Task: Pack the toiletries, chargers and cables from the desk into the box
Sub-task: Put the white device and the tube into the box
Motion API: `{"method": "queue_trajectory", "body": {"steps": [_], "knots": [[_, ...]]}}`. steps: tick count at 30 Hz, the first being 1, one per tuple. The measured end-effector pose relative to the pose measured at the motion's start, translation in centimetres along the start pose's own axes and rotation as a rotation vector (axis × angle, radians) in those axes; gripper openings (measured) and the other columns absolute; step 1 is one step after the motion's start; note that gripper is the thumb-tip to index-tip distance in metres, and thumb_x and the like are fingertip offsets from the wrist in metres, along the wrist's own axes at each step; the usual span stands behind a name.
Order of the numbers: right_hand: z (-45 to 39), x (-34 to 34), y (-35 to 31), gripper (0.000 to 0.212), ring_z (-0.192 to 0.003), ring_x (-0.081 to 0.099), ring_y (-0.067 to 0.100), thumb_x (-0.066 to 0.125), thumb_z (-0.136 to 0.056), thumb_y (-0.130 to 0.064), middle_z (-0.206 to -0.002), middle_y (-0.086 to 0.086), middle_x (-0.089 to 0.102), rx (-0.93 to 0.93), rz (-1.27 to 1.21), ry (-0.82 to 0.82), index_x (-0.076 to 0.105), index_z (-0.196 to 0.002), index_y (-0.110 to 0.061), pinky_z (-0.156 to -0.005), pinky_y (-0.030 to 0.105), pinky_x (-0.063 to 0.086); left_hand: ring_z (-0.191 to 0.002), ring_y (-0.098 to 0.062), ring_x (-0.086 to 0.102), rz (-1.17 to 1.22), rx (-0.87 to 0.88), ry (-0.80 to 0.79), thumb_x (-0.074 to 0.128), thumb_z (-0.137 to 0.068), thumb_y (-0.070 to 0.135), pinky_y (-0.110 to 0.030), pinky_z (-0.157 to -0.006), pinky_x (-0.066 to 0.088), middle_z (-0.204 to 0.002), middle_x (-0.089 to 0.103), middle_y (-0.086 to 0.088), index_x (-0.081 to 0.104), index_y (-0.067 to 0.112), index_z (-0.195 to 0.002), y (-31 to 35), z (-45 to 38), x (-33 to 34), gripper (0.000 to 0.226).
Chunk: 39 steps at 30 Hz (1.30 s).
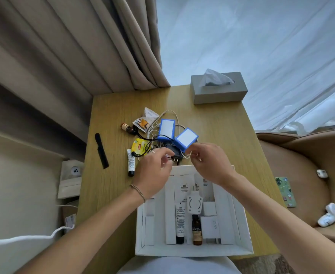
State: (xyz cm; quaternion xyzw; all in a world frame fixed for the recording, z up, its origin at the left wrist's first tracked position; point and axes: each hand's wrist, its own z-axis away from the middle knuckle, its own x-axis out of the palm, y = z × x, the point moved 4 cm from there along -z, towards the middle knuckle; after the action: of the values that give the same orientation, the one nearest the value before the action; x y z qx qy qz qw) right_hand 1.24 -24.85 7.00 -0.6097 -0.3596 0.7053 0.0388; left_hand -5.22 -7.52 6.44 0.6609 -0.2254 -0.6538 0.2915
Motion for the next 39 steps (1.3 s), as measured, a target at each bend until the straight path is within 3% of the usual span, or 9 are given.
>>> {"method": "queue_trajectory", "body": {"steps": [5, 9, 12, 15, 17, 22, 30, 34, 39], "knots": [[-3.4, 1.1, -1.9, 0.025, -0.079, 0.061, 0.014, 0.06, -0.085, -0.009, -0.081, -0.01, 0.068, 0.014, -0.026, -0.036, 0.075, -0.096, -0.026, -0.064, 0.028, 0.042, -0.064, -0.005, 0.059, -0.067, -0.181, 0.095, 0.058, -0.093, 0.019, -0.019, -0.051, 0.042, -0.077, 0.061, 0.014, 0.065, 0.03, -0.102, -4.1, -2.1, -3.4, 0.016], [-5.4, 2.5, -3.6, 0.026, -0.08, 0.064, 0.015, 0.057, -0.088, -0.011, -0.086, -0.008, 0.073, 0.017, -0.036, -0.093, 0.074, -0.099, -0.028, -0.07, 0.03, 0.051, -0.059, -0.013, 0.059, -0.067, -0.374, 0.09, 0.054, -0.092, 0.017, -0.023, -0.047, 0.04, -0.074, 0.063, 0.009, 0.062, 0.032, -0.093, -8.6, -2.7, -3.8, 0.017], [-6.6, 3.5, -4.8, 0.027, -0.08, 0.065, 0.016, 0.058, -0.088, -0.009, -0.091, -0.004, 0.075, 0.002, -0.032, -0.119, 0.075, -0.099, -0.026, -0.072, 0.03, 0.051, -0.066, -0.013, 0.059, -0.026, -0.512, 0.057, 0.057, -0.09, 0.015, -0.025, -0.052, 0.042, -0.081, 0.066, 0.006, 0.061, 0.03, -0.09, -11.8, -2.6, -3.1, 0.015], [-7.5, 4.2, -6.0, 0.027, -0.078, 0.066, 0.014, 0.056, -0.088, -0.006, -0.089, -0.006, 0.075, -0.019, -0.044, -0.132, 0.076, -0.097, -0.023, -0.068, 0.026, 0.048, -0.084, -0.02, 0.063, -0.005, -0.609, 0.032, 0.056, -0.088, 0.01, -0.034, -0.069, 0.054, -0.095, 0.067, 0.002, 0.059, 0.025, -0.095, -14.4, -2.5, -2.1, 0.017], [-8.0, 4.5, -6.5, 0.028, -0.078, 0.065, 0.013, 0.056, -0.088, -0.005, -0.089, -0.007, 0.075, -0.025, -0.046, -0.14, 0.075, -0.096, -0.024, -0.068, 0.027, 0.049, -0.088, -0.023, 0.063, -0.026, -0.654, 0.018, 0.058, -0.086, 0.01, -0.034, -0.068, 0.053, -0.1, 0.065, -0.002, 0.057, 0.024, -0.102, -15.7, -2.6, -1.5, 0.021], [-9.3, 5.5, -7.3, 0.029, -0.078, 0.064, 0.013, 0.056, -0.089, -0.007, -0.089, -0.009, 0.075, -0.026, -0.008, -0.178, 0.075, -0.098, -0.027, -0.069, 0.029, 0.05, -0.08, -0.017, 0.059, -0.086, -0.697, 0.041, 0.074, -0.084, 0.028, -0.023, -0.049, 0.035, -0.104, 0.062, 0.0, 0.047, 0.026, -0.104, -17.4, -3.4, -0.5, 0.033], [-12.4, 8.3, -8.8, 0.027, -0.088, 0.066, 0.017, 0.055, -0.09, -0.007, -0.096, -0.004, 0.074, -0.075, 0.086, -0.283, 0.073, -0.101, -0.024, -0.071, 0.031, 0.054, -0.073, -0.016, 0.064, -0.083, -0.73, -0.02, 0.077, -0.078, 0.03, -0.028, -0.055, 0.051, -0.089, 0.066, 0.004, 0.051, 0.026, -0.111, -19.5, -3.6, 0.1, 0.042], [-14.3, 10.5, -9.0, 0.03, -0.093, 0.066, 0.017, 0.056, -0.089, -0.005, -0.1, -0.002, 0.074, -0.058, 0.115, -0.331, 0.074, -0.104, -0.023, -0.072, 0.029, 0.052, -0.074, -0.02, 0.067, 0.042, -0.738, -0.03, 0.07, -0.078, 0.023, -0.037, -0.064, 0.058, -0.086, 0.069, 0.002, 0.062, 0.02, -0.1, -20.5, -3.5, -0.7, 0.023], [-16.7, 14.3, -8.6, 0.039, -0.102, 0.068, 0.025, 0.055, -0.085, -0.001, -0.112, 0.005, 0.073, -0.045, 0.212, -0.466, 0.072, -0.113, -0.022, -0.08, 0.041, 0.059, -0.069, -0.03, 0.071, 0.19, -0.741, 0.039, 0.06, -0.086, 0.012, -0.046, -0.063, 0.061, -0.08, 0.071, -0.007, 0.059, 0.014, -0.095, -21.0, -2.0, -2.3, 0.009]]}}
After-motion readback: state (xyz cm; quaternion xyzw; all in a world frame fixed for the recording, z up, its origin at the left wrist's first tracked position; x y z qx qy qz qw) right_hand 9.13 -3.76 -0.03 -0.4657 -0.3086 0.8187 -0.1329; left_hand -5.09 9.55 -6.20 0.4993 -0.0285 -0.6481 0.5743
